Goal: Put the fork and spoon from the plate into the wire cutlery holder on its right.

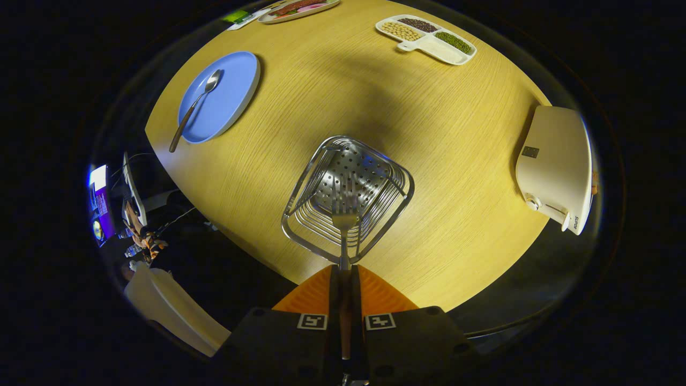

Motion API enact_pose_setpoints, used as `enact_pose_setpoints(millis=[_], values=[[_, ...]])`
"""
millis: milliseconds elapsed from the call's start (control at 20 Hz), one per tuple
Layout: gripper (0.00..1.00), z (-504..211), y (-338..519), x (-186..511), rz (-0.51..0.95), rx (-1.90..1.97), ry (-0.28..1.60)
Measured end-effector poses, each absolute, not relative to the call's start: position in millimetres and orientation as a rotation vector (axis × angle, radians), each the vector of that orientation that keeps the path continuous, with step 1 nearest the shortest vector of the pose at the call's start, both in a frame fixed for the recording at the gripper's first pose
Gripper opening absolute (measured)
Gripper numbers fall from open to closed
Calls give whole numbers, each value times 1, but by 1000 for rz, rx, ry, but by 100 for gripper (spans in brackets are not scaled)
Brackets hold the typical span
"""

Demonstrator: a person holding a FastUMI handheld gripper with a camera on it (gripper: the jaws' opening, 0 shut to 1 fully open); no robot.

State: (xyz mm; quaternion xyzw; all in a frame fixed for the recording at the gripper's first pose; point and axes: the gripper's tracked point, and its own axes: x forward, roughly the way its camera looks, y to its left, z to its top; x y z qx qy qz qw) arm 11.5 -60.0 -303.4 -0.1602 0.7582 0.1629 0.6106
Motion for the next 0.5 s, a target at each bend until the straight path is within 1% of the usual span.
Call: enact_pose_setpoints(millis=[50,100,200,250,300,350,400,450,500], values=[[13,-303,-60,10,371,-365,1766],[13,-301,-60,11,374,-364,1771],[18,-301,-62,15,369,-381,1756],[23,-298,-62,15,366,-378,1748],[24,-296,-61,16,366,-366,1740],[29,-295,-59,21,364,-341,1718],[36,-291,-56,25,359,-311,1696],[54,-286,-53,29,355,-281,1671],[61,-280,-49,33,355,-249,1649]])
